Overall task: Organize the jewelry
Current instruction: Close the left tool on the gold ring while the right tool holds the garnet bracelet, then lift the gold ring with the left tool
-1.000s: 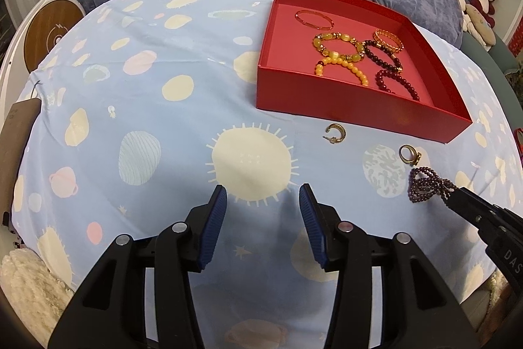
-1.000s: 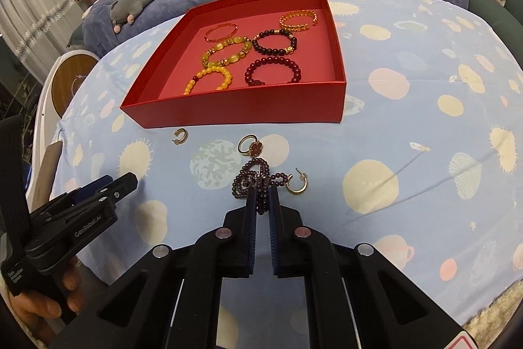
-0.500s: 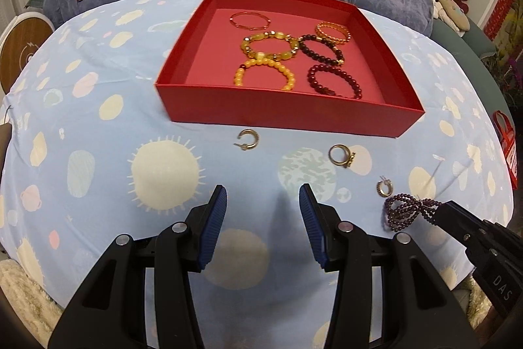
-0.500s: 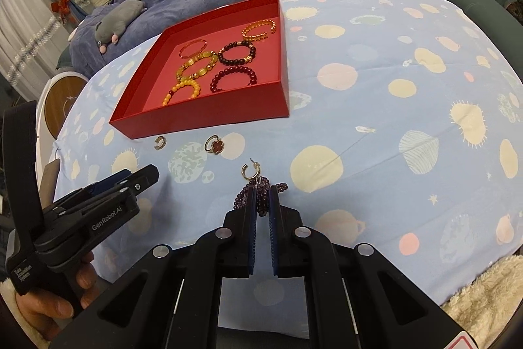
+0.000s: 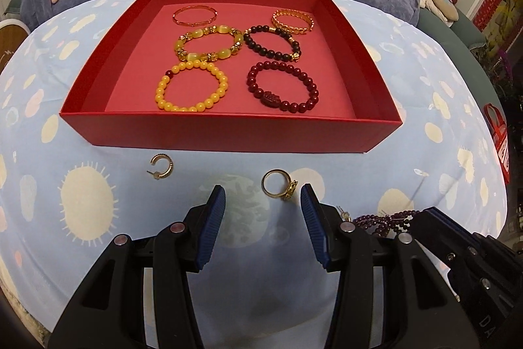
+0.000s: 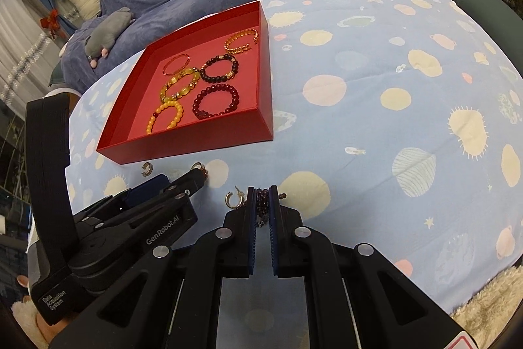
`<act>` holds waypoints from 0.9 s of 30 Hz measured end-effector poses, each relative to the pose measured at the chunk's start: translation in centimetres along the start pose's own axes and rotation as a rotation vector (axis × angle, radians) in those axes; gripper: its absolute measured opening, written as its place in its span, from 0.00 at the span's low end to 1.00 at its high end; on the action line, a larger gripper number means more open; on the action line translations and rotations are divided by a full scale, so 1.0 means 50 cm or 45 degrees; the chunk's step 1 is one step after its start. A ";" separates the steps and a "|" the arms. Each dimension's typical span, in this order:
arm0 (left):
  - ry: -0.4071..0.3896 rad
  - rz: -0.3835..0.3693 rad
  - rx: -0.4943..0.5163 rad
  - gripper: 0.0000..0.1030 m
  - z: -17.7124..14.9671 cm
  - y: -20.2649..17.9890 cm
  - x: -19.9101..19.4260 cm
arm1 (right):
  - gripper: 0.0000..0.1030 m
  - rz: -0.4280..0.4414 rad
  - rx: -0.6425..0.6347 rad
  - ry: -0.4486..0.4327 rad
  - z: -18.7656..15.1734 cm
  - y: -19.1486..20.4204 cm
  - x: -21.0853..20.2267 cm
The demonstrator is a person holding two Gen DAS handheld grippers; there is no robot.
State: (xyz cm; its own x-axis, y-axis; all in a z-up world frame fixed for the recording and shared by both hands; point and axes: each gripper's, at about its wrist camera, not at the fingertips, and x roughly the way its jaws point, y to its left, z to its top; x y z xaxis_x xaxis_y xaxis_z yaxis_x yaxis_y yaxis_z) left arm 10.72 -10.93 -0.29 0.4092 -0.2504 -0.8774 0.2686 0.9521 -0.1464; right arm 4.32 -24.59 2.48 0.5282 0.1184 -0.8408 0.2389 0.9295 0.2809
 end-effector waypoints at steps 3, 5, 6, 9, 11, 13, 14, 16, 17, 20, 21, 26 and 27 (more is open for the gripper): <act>-0.004 0.004 0.011 0.43 0.007 -0.005 0.010 | 0.07 0.009 0.003 0.000 0.010 0.000 0.007; -0.008 -0.003 0.017 0.40 0.011 -0.008 0.013 | 0.07 0.011 0.002 0.000 0.013 0.001 0.011; -0.009 -0.009 0.021 0.34 0.012 -0.008 0.014 | 0.07 0.013 0.002 0.002 0.014 0.001 0.012; -0.007 -0.031 0.018 0.22 0.013 -0.006 0.014 | 0.07 0.015 0.002 0.004 0.016 0.003 0.014; -0.007 -0.042 0.018 0.22 0.012 -0.003 0.013 | 0.07 0.014 0.002 0.003 0.016 0.003 0.014; -0.010 -0.048 0.018 0.21 0.007 -0.001 0.010 | 0.07 0.014 0.001 0.002 0.016 0.005 0.014; -0.011 -0.046 0.020 0.21 0.004 0.000 0.008 | 0.07 0.014 0.002 0.002 0.016 0.004 0.013; -0.006 -0.053 0.010 0.21 -0.001 0.006 0.003 | 0.07 0.017 -0.002 0.000 0.017 0.007 0.012; -0.004 -0.054 0.002 0.21 -0.003 0.010 0.000 | 0.07 0.019 -0.005 -0.003 0.017 0.010 0.010; 0.006 -0.073 -0.022 0.06 -0.008 0.022 -0.011 | 0.07 0.026 -0.019 -0.013 0.014 0.017 0.001; 0.007 -0.074 -0.030 0.06 -0.010 0.027 -0.015 | 0.07 0.029 -0.023 -0.018 0.013 0.021 -0.003; -0.005 -0.064 -0.049 0.06 -0.022 0.050 -0.038 | 0.05 0.033 -0.047 -0.038 0.008 0.034 -0.022; -0.005 -0.060 -0.057 0.06 -0.026 0.056 -0.041 | 0.05 0.031 -0.049 -0.040 0.007 0.035 -0.023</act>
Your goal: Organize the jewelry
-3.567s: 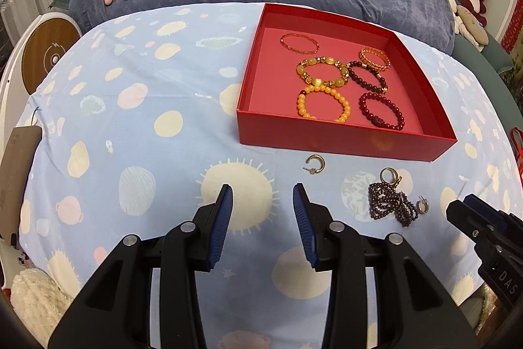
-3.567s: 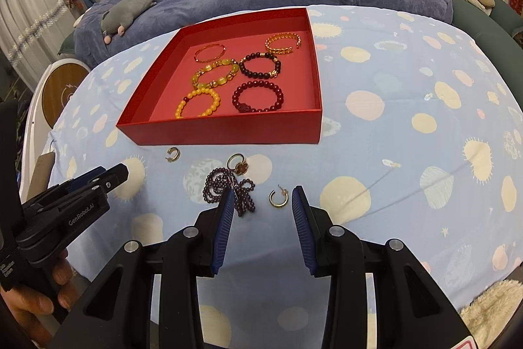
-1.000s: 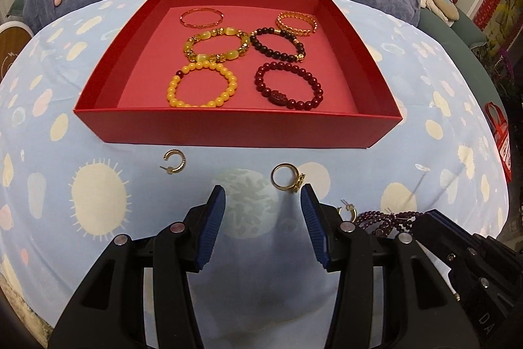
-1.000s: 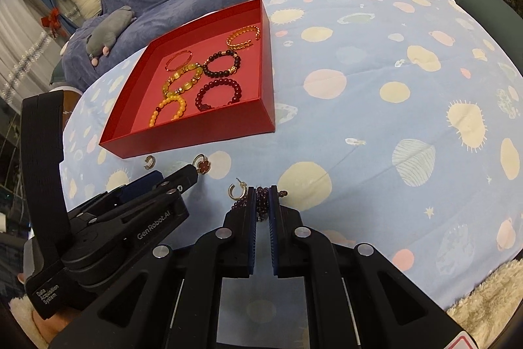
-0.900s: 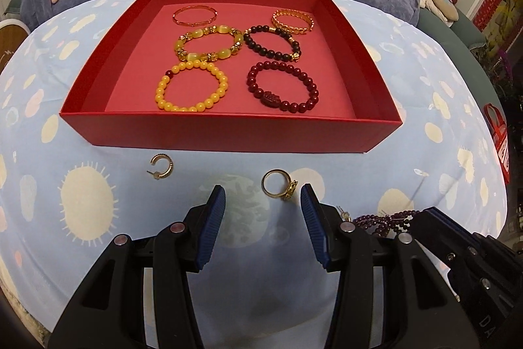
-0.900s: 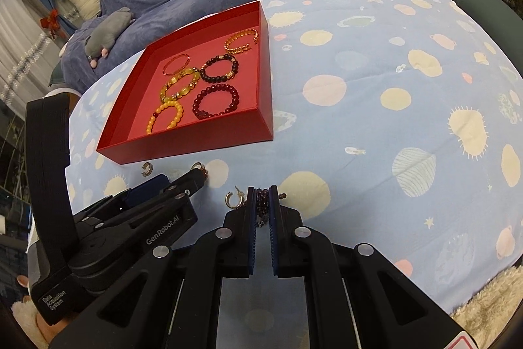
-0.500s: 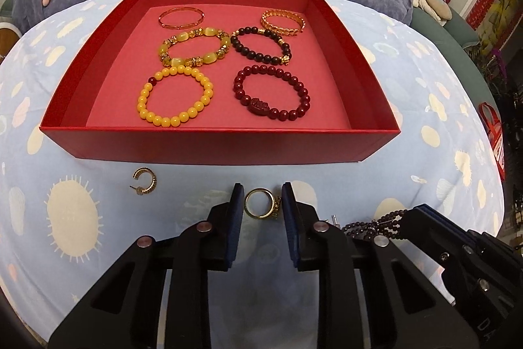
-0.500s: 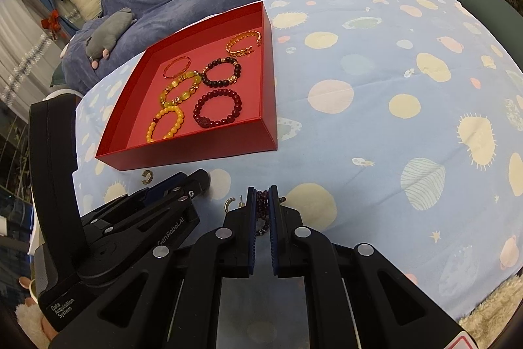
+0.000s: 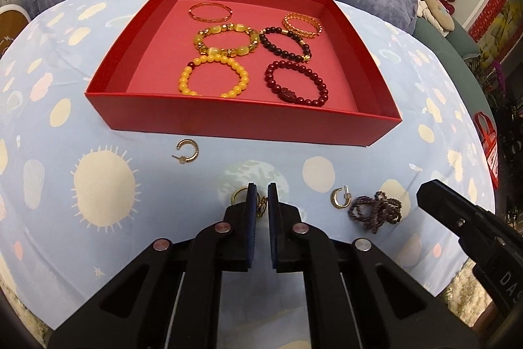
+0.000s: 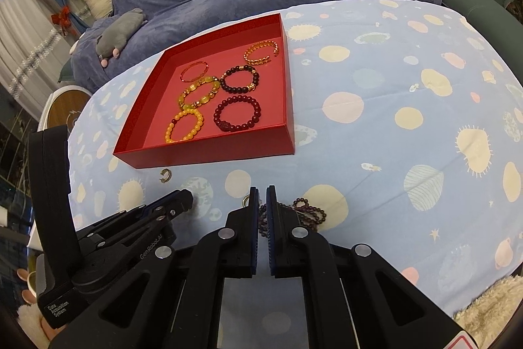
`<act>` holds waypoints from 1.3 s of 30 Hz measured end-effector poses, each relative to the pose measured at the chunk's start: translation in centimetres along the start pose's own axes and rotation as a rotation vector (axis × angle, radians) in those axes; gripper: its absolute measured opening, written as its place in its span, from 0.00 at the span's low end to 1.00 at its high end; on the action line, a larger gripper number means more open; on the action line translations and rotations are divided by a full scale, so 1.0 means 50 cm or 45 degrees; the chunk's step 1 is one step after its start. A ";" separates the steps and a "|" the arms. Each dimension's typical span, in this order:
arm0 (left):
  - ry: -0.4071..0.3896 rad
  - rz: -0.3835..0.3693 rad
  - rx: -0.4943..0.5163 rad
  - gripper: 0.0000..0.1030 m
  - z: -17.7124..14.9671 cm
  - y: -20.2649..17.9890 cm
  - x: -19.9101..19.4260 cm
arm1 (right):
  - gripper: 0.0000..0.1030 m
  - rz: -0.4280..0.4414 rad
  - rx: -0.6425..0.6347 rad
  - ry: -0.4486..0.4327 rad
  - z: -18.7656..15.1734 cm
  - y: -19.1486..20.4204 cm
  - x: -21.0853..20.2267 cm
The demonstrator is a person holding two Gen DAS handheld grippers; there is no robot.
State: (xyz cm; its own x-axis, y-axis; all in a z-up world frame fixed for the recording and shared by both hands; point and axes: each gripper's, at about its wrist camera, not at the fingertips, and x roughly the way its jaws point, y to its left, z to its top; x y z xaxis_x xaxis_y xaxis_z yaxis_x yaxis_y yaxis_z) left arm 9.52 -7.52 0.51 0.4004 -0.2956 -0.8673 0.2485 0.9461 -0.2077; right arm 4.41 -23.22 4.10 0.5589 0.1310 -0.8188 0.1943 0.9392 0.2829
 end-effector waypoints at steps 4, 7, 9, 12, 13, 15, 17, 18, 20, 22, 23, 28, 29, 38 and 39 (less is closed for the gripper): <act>-0.009 -0.001 -0.028 0.07 -0.011 0.017 -0.012 | 0.05 0.002 -0.002 0.005 -0.006 0.003 -0.003; -0.013 0.002 -0.030 0.27 -0.013 0.016 -0.015 | 0.05 0.001 -0.010 0.010 -0.014 0.006 -0.004; -0.015 -0.001 -0.029 0.34 -0.014 0.013 -0.017 | 0.05 0.002 -0.013 0.016 -0.017 0.007 -0.003; -0.005 0.010 -0.019 0.35 -0.022 0.015 -0.019 | 0.05 -0.003 -0.014 0.024 -0.022 0.003 -0.003; -0.001 0.010 -0.016 0.35 -0.026 0.017 -0.019 | 0.05 -0.006 -0.012 0.027 -0.025 0.000 -0.003; -0.003 0.029 -0.003 0.40 -0.036 0.022 -0.020 | 0.05 -0.015 -0.007 0.037 -0.030 -0.008 0.001; -0.004 0.048 0.004 0.40 -0.042 0.026 -0.018 | 0.05 -0.016 0.013 0.049 -0.035 -0.016 0.005; 0.001 0.049 0.005 0.40 -0.042 0.026 -0.014 | 0.05 -0.012 0.027 0.056 -0.037 -0.020 0.008; -0.002 0.061 0.010 0.39 -0.041 0.026 -0.008 | 0.05 -0.010 0.037 0.062 -0.038 -0.024 0.010; -0.008 0.072 0.022 0.36 -0.039 0.021 -0.005 | 0.05 -0.016 0.030 0.058 -0.037 -0.023 0.008; -0.009 0.068 0.027 0.31 -0.038 0.019 -0.003 | 0.05 -0.017 0.030 0.057 -0.036 -0.023 0.008; -0.015 0.073 0.042 0.21 -0.038 0.017 0.000 | 0.06 -0.011 0.064 0.066 -0.038 -0.037 0.016; -0.016 0.068 0.038 0.20 -0.038 0.019 -0.001 | 0.12 -0.016 0.072 0.063 -0.039 -0.041 0.016; -0.016 0.030 0.035 0.07 -0.030 0.018 -0.002 | 0.46 -0.050 0.057 0.075 -0.036 -0.040 0.035; -0.017 0.034 0.037 0.07 -0.030 0.018 -0.002 | 0.46 -0.055 0.053 0.082 -0.035 -0.039 0.041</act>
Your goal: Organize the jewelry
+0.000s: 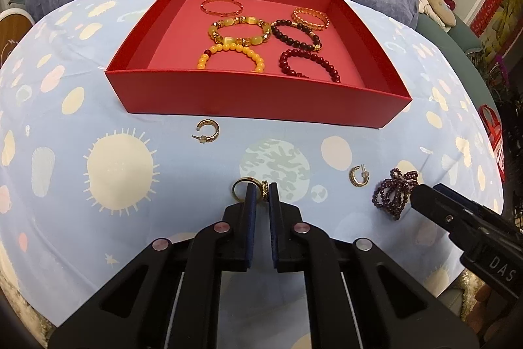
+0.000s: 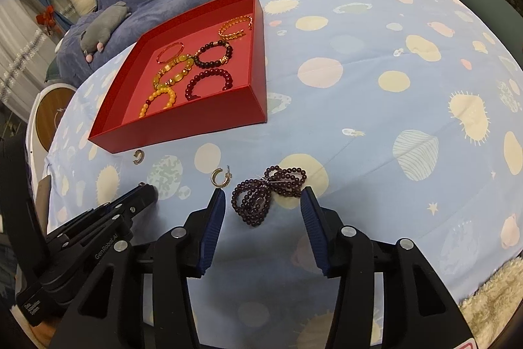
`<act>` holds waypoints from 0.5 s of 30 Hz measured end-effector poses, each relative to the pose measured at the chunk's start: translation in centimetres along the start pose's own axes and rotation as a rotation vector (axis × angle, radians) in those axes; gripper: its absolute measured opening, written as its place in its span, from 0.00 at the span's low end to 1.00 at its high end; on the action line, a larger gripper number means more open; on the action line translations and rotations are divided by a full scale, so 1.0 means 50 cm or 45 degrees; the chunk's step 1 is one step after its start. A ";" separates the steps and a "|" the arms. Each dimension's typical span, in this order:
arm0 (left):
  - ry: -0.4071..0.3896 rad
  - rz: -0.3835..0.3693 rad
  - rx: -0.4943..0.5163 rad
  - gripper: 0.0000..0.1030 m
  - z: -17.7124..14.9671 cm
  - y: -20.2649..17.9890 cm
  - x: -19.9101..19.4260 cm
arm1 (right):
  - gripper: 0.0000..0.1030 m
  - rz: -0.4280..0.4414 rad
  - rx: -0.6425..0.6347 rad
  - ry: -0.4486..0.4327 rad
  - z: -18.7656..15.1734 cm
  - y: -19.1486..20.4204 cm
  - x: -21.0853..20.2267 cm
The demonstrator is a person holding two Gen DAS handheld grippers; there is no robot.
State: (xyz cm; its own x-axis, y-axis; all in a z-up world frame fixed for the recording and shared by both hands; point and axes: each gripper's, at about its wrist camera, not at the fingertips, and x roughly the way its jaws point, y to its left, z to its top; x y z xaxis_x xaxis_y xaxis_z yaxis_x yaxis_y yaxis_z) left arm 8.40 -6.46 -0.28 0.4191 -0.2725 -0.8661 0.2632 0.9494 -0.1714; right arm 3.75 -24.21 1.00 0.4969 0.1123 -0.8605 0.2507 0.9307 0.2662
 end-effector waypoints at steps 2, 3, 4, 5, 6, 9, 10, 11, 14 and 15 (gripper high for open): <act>0.000 -0.002 -0.002 0.07 -0.001 0.003 0.000 | 0.46 0.001 0.001 0.024 0.001 0.002 0.013; 0.000 -0.004 -0.006 0.07 -0.001 0.005 -0.001 | 0.46 0.004 0.000 0.036 0.000 0.003 0.019; -0.001 -0.008 -0.014 0.07 0.000 0.009 -0.002 | 0.46 0.005 -0.007 0.045 -0.001 0.005 0.024; -0.002 -0.012 -0.021 0.06 -0.001 0.013 -0.003 | 0.43 0.003 -0.014 0.050 -0.003 0.009 0.026; -0.004 -0.013 -0.028 0.06 -0.001 0.016 -0.004 | 0.36 0.006 -0.022 0.055 -0.005 0.011 0.029; -0.007 -0.028 -0.056 0.05 0.000 0.027 -0.008 | 0.15 -0.005 -0.046 0.081 -0.013 0.018 0.044; -0.010 -0.035 -0.063 0.05 0.001 0.029 -0.010 | 0.14 -0.002 -0.044 0.079 -0.014 0.017 0.046; -0.012 -0.043 -0.069 0.04 0.002 0.031 -0.012 | 0.11 0.004 -0.040 0.076 -0.014 0.016 0.046; -0.015 -0.064 -0.091 0.04 0.002 0.037 -0.018 | 0.07 0.012 -0.047 0.060 -0.009 0.018 0.038; -0.015 -0.071 -0.097 0.04 0.002 0.038 -0.020 | 0.07 0.016 -0.046 0.050 -0.008 0.019 0.033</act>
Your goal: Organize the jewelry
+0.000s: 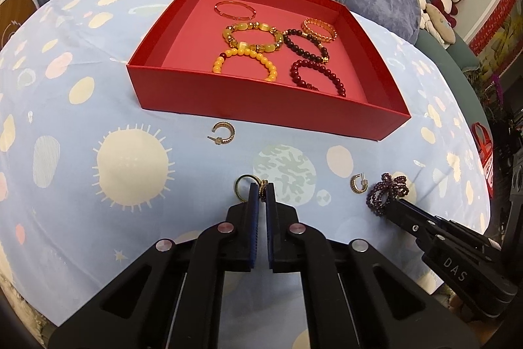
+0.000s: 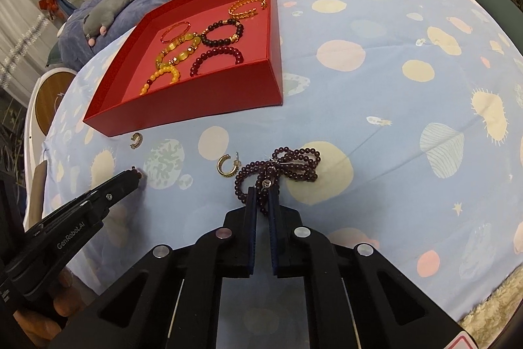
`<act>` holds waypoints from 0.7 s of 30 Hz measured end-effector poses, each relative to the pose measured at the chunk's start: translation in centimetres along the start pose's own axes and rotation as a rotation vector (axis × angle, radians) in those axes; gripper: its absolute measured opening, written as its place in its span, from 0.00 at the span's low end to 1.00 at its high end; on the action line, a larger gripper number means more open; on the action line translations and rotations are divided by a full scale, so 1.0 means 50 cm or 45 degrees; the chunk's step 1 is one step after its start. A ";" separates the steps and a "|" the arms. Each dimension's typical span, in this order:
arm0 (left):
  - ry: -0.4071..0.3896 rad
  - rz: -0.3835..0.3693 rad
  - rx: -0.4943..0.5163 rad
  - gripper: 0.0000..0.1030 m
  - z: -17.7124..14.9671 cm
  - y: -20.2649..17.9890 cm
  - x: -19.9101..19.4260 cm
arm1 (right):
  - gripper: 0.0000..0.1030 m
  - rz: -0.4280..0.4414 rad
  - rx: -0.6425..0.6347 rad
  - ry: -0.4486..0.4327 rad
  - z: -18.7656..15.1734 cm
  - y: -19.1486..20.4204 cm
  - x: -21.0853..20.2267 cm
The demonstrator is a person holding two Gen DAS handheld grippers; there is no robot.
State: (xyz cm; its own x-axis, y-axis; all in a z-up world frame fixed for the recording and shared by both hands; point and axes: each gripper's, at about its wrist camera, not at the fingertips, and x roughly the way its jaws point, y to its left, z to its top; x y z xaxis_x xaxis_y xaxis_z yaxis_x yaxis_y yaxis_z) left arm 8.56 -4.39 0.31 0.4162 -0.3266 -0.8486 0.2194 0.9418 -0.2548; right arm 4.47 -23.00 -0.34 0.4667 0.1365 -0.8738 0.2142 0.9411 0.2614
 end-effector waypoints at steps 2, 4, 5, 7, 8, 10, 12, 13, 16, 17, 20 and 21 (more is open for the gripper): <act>-0.003 0.001 0.004 0.04 -0.001 0.000 -0.004 | 0.06 0.002 -0.001 -0.014 0.004 0.001 -0.008; -0.005 -0.001 0.004 0.04 -0.002 0.000 -0.007 | 0.06 0.002 -0.004 -0.031 0.006 0.001 -0.015; -0.007 -0.005 0.002 0.04 -0.002 0.001 -0.008 | 0.06 0.005 -0.002 -0.039 0.007 0.001 -0.019; -0.011 -0.007 0.003 0.04 -0.001 0.000 -0.014 | 0.04 0.015 0.002 -0.054 0.011 0.001 -0.030; -0.015 -0.010 0.004 0.04 0.000 -0.001 -0.018 | 0.04 0.018 0.000 -0.064 0.012 0.003 -0.037; -0.026 -0.015 0.005 0.04 0.003 -0.003 -0.029 | 0.04 0.031 -0.003 -0.084 0.017 0.007 -0.052; -0.036 -0.019 0.005 0.04 0.007 -0.005 -0.039 | 0.04 0.039 -0.014 -0.104 0.021 0.014 -0.066; -0.039 -0.025 0.002 0.04 0.010 -0.006 -0.045 | 0.04 0.043 -0.019 -0.114 0.023 0.017 -0.072; -0.054 -0.030 0.001 0.04 0.019 -0.009 -0.062 | 0.04 0.059 -0.030 -0.142 0.029 0.026 -0.092; -0.060 -0.034 0.000 0.04 0.023 -0.009 -0.068 | 0.04 0.064 -0.033 -0.152 0.031 0.028 -0.099; -0.074 -0.045 -0.003 0.04 0.036 -0.011 -0.087 | 0.04 0.083 -0.037 -0.181 0.040 0.038 -0.121; -0.081 -0.046 -0.003 0.04 0.041 -0.012 -0.094 | 0.04 0.088 -0.042 -0.193 0.044 0.041 -0.128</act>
State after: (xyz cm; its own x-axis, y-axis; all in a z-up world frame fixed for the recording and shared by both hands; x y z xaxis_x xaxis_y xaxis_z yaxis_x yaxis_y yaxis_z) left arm 8.28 -3.57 5.42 0.4631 -0.3646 -0.8078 0.2331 0.9295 -0.2859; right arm 3.82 -22.61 6.72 0.6038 0.1556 -0.7818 0.1499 0.9411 0.3030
